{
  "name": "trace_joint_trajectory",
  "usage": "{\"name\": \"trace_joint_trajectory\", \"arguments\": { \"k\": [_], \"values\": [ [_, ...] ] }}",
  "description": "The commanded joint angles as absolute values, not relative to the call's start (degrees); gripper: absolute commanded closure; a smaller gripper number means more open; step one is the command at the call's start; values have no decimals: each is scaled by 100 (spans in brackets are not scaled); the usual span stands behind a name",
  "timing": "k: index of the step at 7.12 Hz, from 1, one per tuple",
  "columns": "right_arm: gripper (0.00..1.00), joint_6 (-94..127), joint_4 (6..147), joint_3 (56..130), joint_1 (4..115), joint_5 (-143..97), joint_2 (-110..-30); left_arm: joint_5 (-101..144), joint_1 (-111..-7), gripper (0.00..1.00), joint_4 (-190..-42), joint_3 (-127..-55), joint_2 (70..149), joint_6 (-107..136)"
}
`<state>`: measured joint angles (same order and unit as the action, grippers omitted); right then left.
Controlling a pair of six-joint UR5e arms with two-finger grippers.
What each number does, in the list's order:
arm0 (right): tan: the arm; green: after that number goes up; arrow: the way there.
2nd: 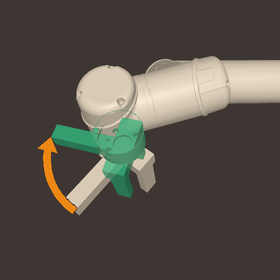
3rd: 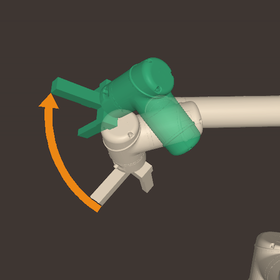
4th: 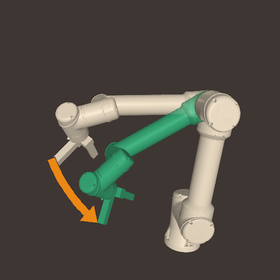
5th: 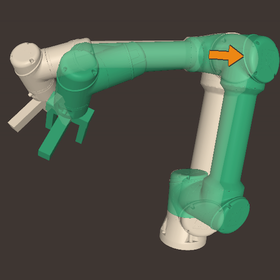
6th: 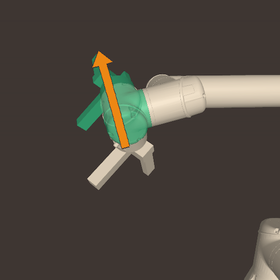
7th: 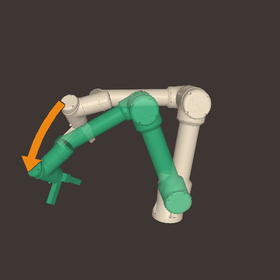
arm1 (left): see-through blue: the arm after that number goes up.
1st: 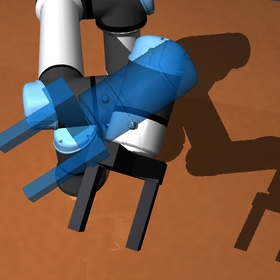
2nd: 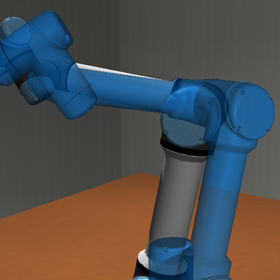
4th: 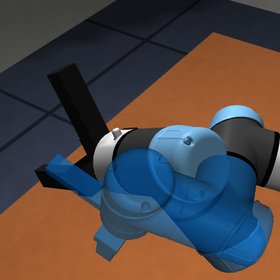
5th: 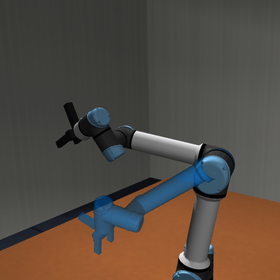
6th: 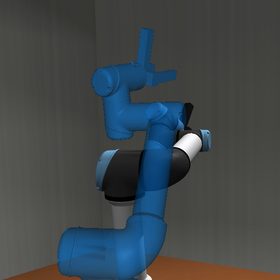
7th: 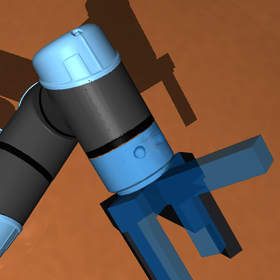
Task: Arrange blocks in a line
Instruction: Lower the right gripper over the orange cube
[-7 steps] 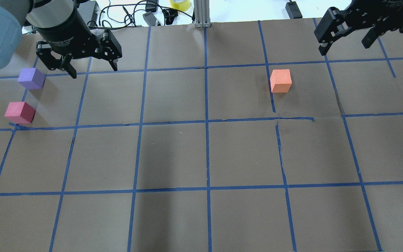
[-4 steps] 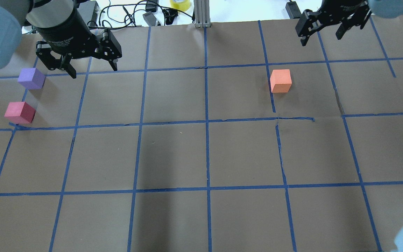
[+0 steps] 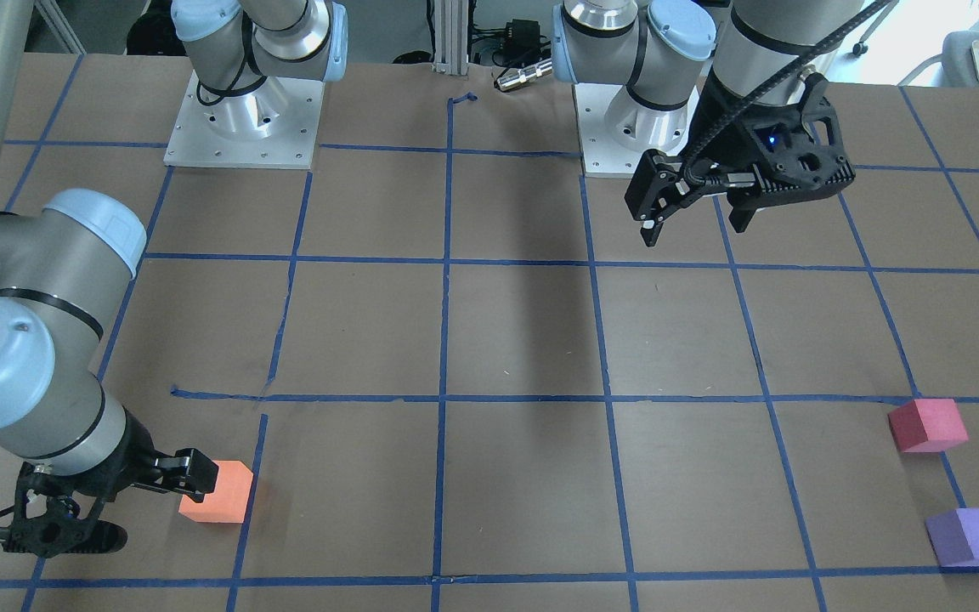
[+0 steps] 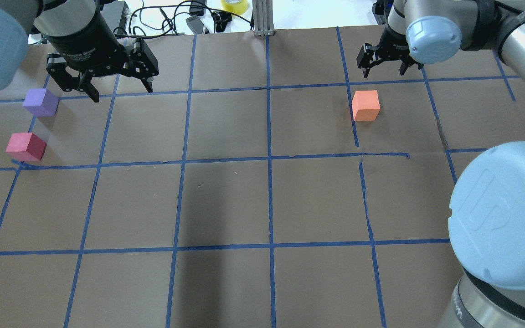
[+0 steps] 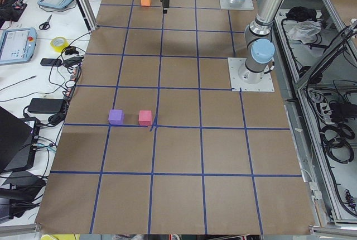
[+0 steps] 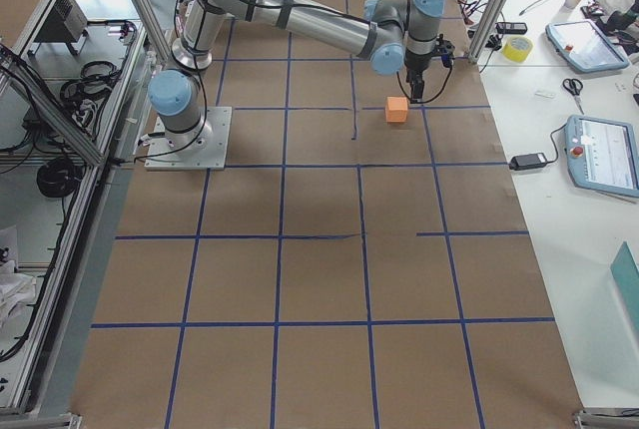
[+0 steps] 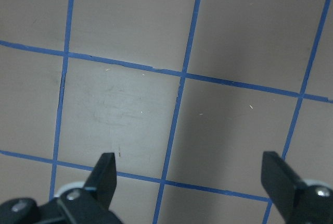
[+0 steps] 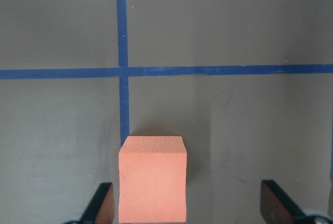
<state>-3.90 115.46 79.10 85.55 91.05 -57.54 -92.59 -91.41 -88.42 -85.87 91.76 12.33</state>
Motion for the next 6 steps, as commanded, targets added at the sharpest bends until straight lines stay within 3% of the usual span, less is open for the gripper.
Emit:
{"name": "trace_joint_trajectory", "arguments": {
  "k": [1, 5, 6],
  "values": [
    [0, -247, 11715, 7910, 8691, 9009, -5389, -9229, -9141, 0, -8842, -8587, 9176, 1239],
    [2, -299, 11716, 8146, 8728, 9079, -5256, -9246, -9141, 0, -8842, -8587, 9176, 1231],
    [29, -316, 11968, 8261, 8728, 9036, -5212, -9246, -9141, 0, -8842, -8587, 9176, 1230]
  ]
}}
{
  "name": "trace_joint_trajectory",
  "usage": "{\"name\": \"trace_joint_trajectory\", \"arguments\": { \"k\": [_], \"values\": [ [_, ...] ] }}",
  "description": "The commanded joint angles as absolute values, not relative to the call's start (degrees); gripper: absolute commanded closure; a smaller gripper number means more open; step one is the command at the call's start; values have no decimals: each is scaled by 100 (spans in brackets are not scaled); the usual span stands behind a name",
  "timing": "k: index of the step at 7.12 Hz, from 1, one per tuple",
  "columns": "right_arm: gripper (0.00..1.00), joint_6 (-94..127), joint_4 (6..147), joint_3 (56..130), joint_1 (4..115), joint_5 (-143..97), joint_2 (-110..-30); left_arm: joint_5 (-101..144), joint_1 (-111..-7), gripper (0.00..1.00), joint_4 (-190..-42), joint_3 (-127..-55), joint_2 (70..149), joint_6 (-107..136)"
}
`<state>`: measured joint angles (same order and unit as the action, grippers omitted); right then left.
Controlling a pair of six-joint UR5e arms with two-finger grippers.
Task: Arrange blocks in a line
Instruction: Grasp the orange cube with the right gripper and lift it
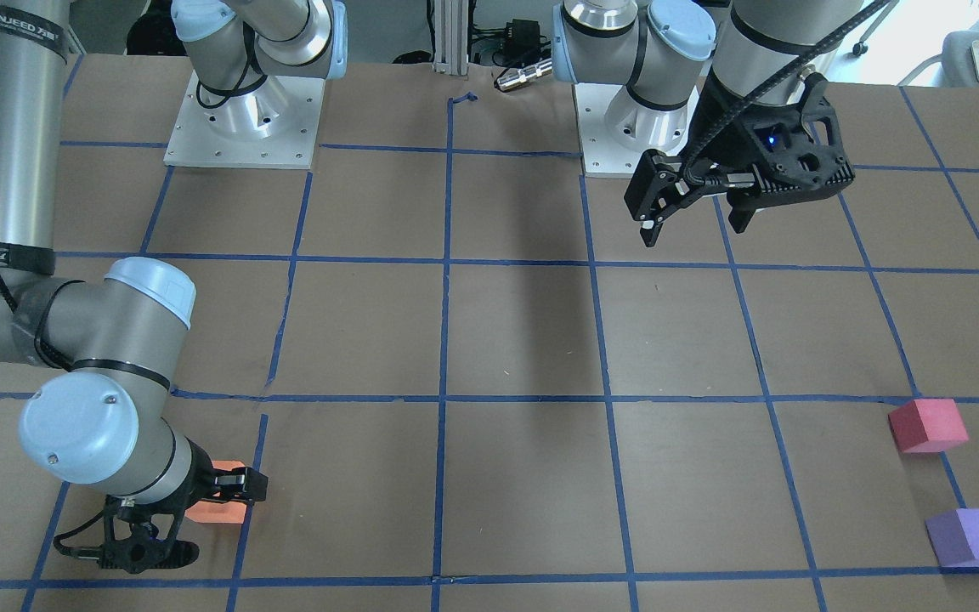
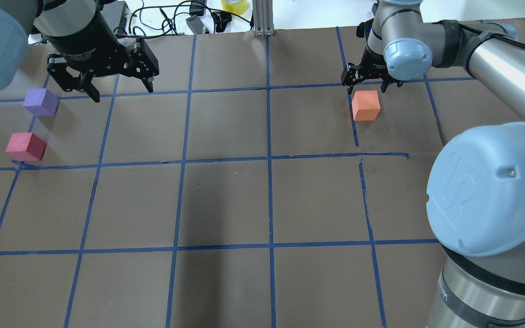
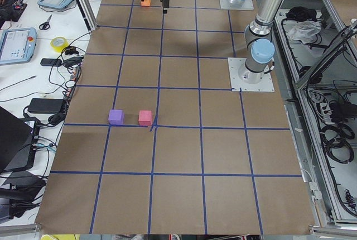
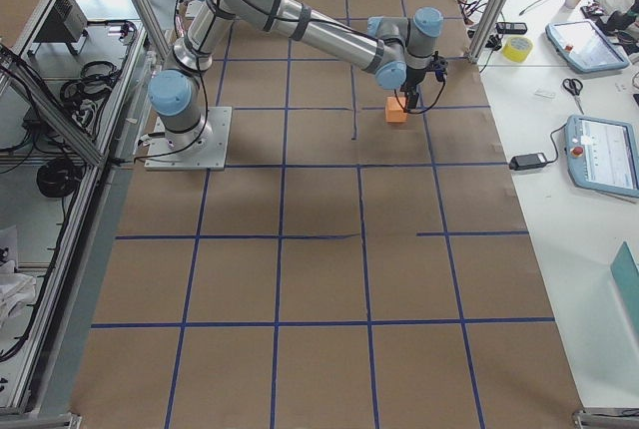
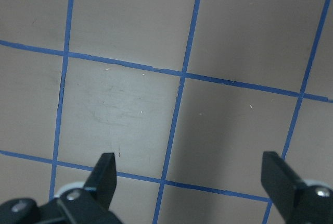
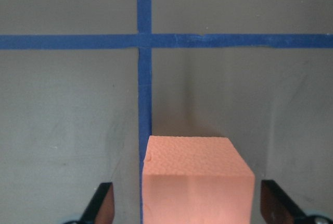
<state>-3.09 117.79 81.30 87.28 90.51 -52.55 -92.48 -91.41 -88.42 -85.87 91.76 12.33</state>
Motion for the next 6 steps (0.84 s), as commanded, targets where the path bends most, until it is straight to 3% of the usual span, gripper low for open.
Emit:
{"name": "trace_joint_trajectory", "arguments": {
  "k": [1, 3, 6],
  "values": [
    [66, -299, 12066, 8314, 8728, 9070, -5203, -9246, -9141, 0, -8842, -8587, 9176, 1239],
    [66, -177, 12059, 8184, 8754, 9123, -5343, -9246, -9141, 0, -8842, -8587, 9176, 1239],
    [67, 1191, 12085, 7833, 9997, 9132, -5424, -9281, -9132, 0, -8859, -8587, 9158, 1230]
  ]
}}
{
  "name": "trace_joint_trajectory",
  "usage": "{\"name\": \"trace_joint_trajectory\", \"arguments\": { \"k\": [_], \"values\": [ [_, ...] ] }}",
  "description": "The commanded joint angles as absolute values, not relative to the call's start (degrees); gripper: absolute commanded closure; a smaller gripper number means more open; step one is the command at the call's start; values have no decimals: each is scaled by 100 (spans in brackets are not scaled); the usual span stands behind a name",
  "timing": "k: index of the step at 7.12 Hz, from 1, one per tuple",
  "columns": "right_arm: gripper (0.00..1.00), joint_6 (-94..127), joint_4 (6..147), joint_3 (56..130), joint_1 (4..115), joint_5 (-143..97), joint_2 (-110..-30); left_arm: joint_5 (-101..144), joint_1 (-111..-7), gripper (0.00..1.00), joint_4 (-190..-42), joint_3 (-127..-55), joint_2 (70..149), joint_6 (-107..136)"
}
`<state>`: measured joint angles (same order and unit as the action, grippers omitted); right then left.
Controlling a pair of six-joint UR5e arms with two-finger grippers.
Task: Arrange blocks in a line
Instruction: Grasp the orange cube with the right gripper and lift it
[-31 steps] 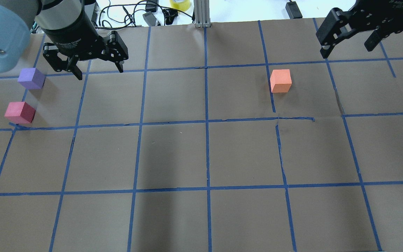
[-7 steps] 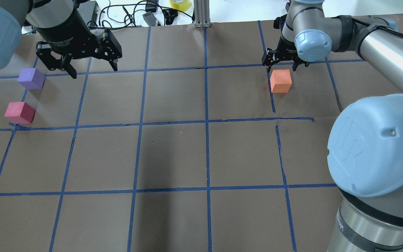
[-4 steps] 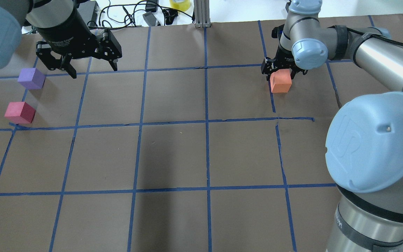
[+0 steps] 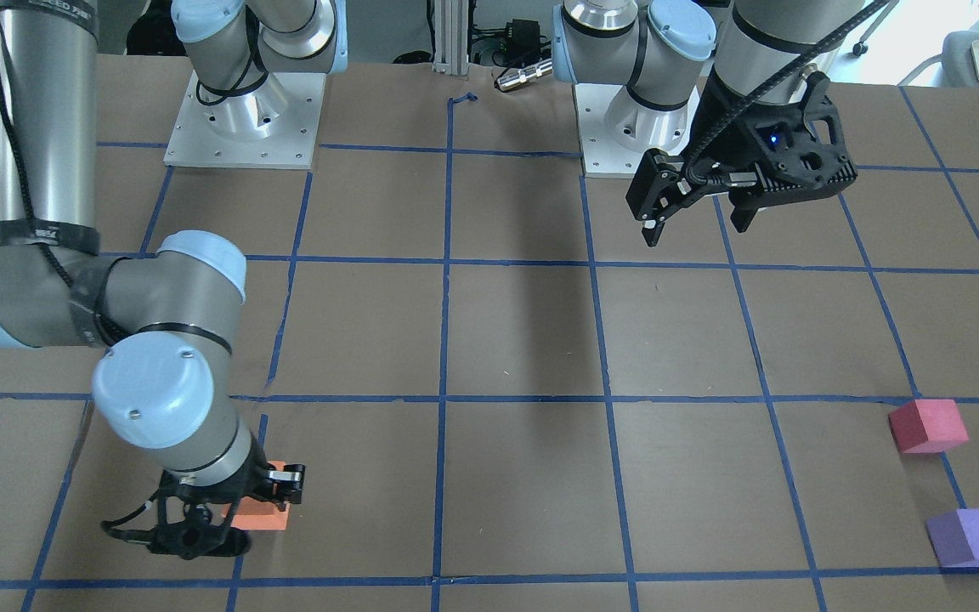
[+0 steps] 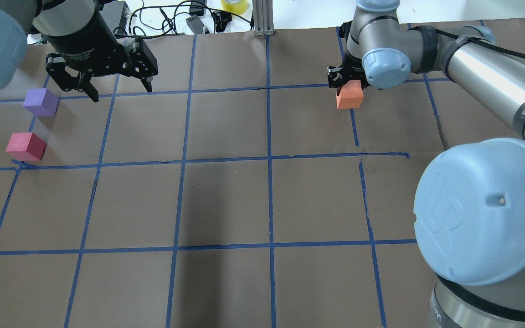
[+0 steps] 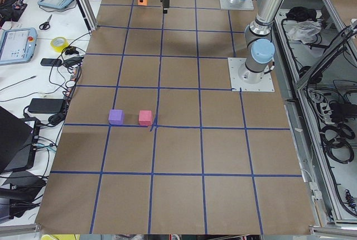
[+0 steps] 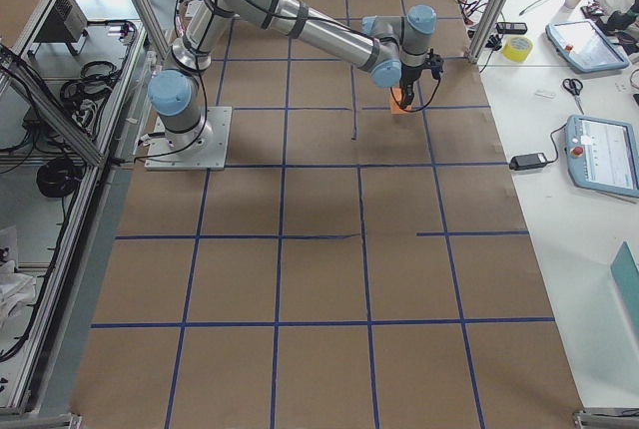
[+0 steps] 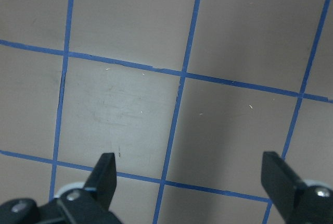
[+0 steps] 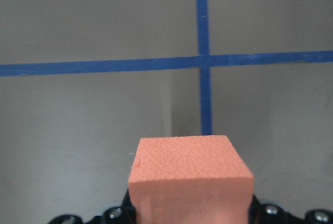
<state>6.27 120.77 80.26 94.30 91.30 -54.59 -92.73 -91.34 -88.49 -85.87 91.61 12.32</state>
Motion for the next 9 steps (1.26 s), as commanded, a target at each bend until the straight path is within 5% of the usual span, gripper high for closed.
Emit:
{"name": "trace_joint_trajectory", "arguments": {
  "k": [1, 9],
  "values": [
    [67, 1474, 12102, 7779, 10280, 9088, -5362, -9281, -9141, 0, -8859, -8587, 9158, 1230],
    [61, 2249, 12480, 7664, 11162, 9053, -4764, -9273, -9045, 0, -8807, -8526, 9149, 1230]
  ]
}}
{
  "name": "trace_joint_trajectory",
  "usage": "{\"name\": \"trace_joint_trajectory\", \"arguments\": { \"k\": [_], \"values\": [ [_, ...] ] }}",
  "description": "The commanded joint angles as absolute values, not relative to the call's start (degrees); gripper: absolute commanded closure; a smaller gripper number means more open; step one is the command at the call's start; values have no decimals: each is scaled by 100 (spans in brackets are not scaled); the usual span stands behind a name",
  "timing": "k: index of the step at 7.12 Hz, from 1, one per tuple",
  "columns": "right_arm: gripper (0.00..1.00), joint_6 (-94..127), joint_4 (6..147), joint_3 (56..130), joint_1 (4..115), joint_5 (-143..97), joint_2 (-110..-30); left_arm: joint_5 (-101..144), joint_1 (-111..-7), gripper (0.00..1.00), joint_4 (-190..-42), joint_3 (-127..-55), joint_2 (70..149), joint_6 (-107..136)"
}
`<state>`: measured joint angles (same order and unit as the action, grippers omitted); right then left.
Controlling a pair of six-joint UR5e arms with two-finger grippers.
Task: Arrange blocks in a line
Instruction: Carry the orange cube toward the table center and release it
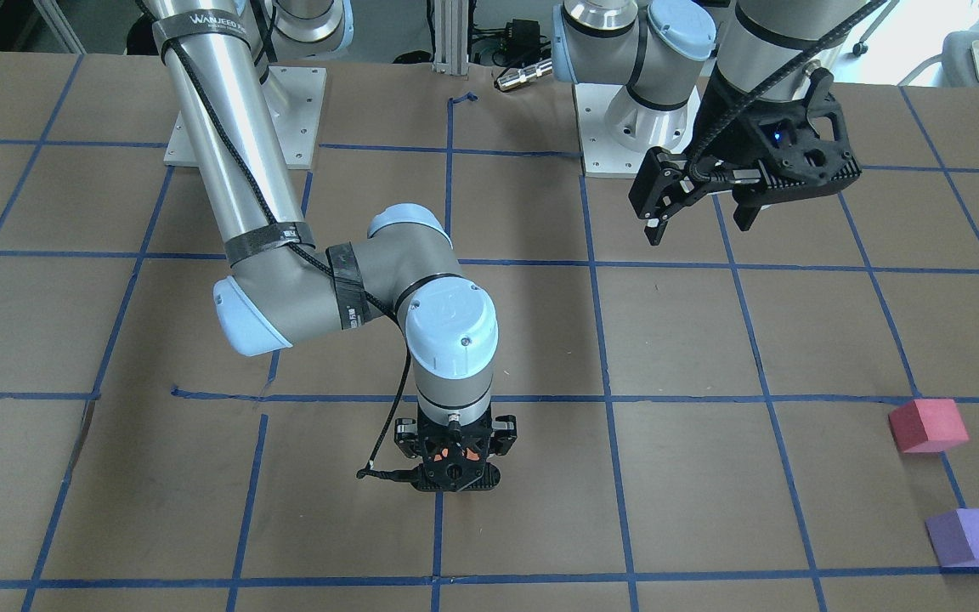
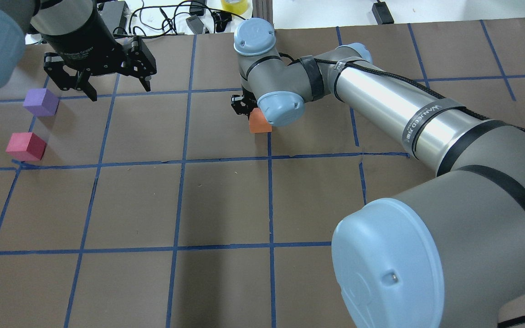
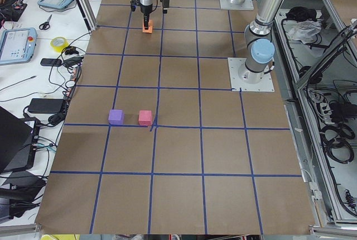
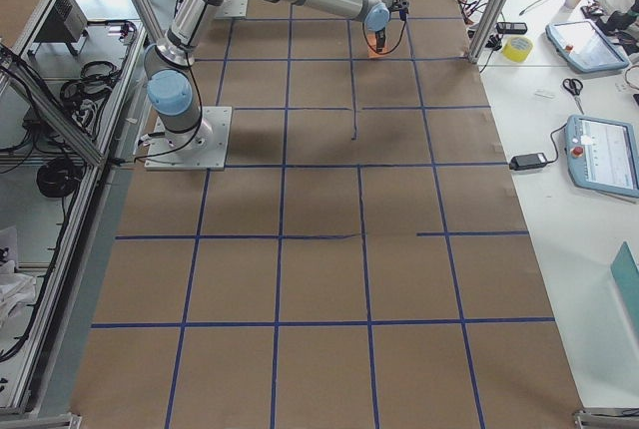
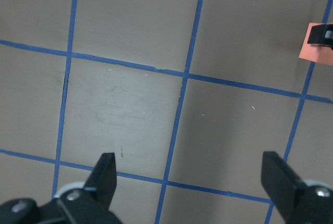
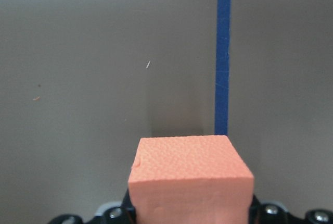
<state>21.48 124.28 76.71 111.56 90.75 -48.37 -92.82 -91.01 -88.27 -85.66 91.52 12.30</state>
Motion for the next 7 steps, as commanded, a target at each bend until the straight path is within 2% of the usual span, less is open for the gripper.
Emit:
{"name": "trace_joint_trajectory", "arguments": {
  "k": [1, 2, 3, 5, 7],
  "values": [
    [47, 2241, 12472, 7664, 11162, 9061, -4738, -9229, -9018, 0, -8807, -8560, 9149, 1230],
    [20, 2250, 12480, 7664, 11162, 9062, -4755, -9246, -9009, 0, -8807, -8569, 9149, 1230],
    [0, 2241, 12463, 7664, 11162, 9062, -4790, -9229, -9017, 0, -8841, -8569, 9132, 1230],
    [0, 2215, 12463, 7603, 11145, 9053, -4956, -9229, -9009, 0, -8868, -8587, 9132, 1230],
    [0, 1900, 11713, 7497, 10690, 8913, -5709, -9255, -9000, 0, -8868, -8596, 9176, 1230]
  ]
}}
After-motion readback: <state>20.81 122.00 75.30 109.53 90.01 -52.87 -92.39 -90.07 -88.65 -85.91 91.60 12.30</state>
